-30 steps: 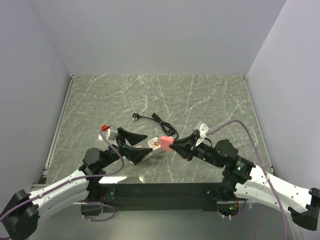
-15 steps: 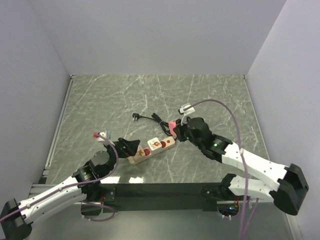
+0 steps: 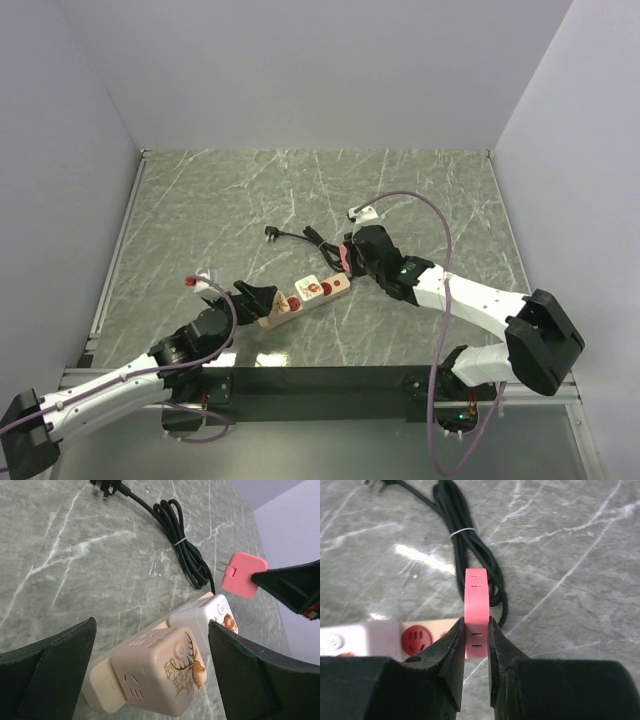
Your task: Insert the plug
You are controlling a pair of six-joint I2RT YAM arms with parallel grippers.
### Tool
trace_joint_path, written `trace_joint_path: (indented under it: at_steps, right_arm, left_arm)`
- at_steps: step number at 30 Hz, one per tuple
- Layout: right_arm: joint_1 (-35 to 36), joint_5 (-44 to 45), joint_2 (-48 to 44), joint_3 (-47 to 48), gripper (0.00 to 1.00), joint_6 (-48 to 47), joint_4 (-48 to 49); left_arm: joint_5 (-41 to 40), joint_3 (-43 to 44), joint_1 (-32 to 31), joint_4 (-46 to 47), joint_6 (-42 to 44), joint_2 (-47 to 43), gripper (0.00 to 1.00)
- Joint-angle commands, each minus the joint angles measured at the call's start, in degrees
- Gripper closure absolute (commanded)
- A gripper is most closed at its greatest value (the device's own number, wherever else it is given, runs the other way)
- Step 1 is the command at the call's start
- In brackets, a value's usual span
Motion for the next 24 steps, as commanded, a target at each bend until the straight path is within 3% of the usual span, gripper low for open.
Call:
trace_joint_path:
  at_steps: [1, 8, 24]
  right_arm:
    - [-1.1, 2.9, 1.2, 2.8, 1.00, 1.4, 2.7]
    - [-1.6, 3.4, 1.9, 1.0, 1.00, 1.8, 1.2]
    - [-0.9, -2.2, 3.8, -4.7, 1.00, 6.5, 3.4]
  left_arm:
    - [-3.8, -1.9, -0.9, 1.0, -4.7, 0.6, 0.00]
    - [-6.6, -4.3, -1.4, 4.6, -8.5, 6.1, 0.01]
    - [-4.9, -4.0, -1.4, 26.1, -6.6, 23.8, 0.00]
